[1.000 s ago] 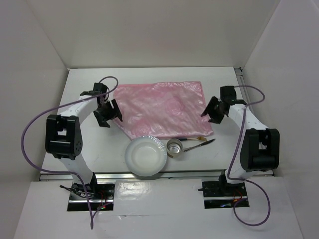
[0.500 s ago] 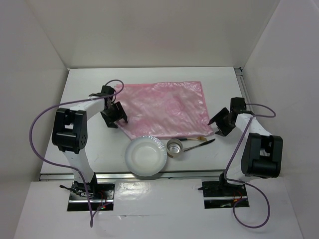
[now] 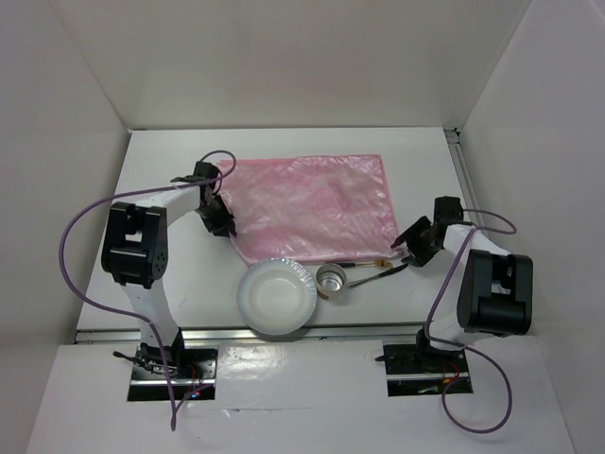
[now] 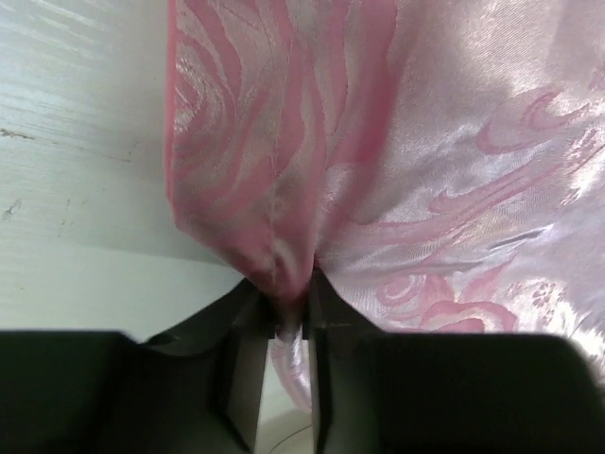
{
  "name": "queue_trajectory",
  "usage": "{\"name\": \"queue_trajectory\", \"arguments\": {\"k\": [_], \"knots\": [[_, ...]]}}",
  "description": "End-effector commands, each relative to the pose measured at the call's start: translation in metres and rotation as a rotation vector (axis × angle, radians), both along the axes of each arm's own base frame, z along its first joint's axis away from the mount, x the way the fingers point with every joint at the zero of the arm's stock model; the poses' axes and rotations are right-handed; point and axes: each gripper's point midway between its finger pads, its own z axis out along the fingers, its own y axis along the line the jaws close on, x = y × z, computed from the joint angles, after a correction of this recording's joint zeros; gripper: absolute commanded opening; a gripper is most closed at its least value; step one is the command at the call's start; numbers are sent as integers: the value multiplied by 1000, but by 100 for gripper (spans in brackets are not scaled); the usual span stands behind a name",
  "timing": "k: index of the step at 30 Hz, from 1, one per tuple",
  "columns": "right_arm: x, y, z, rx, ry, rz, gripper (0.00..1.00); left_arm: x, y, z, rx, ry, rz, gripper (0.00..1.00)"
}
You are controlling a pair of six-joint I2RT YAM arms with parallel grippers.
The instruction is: Set the dinner table for one person
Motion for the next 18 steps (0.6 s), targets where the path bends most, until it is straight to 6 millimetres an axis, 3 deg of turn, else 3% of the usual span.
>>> {"name": "queue_trajectory", "arguments": {"k": [1,2,6,8,9,12,15,18], "knots": [[11,0,0,14,-65,-8,59,11,-1,1,8,-19,4,29],[16,1,1,18,-92,-4,55,11,-1,1,8,-19,4,19],[27,-4,2,-2,-132,-20,39,20,-2,11,6,-42,4,0],[32,-5,3,-3,-141,-20,28,21,-2,14,8,-47,-4,0],[31,-7,-1,-10,-128,-25,18,26,-2,19,6,-62,-4,0],[37,-6,5,-20,-140,-18,3,27,-2,21,9,-63,-13,0],[40,-5,8,-29,-149,-13,0,31,-2,26,12,-74,-23,0],[59,2,31,-22,-233,6,0,47,-3,36,16,-110,-45,0]]}}
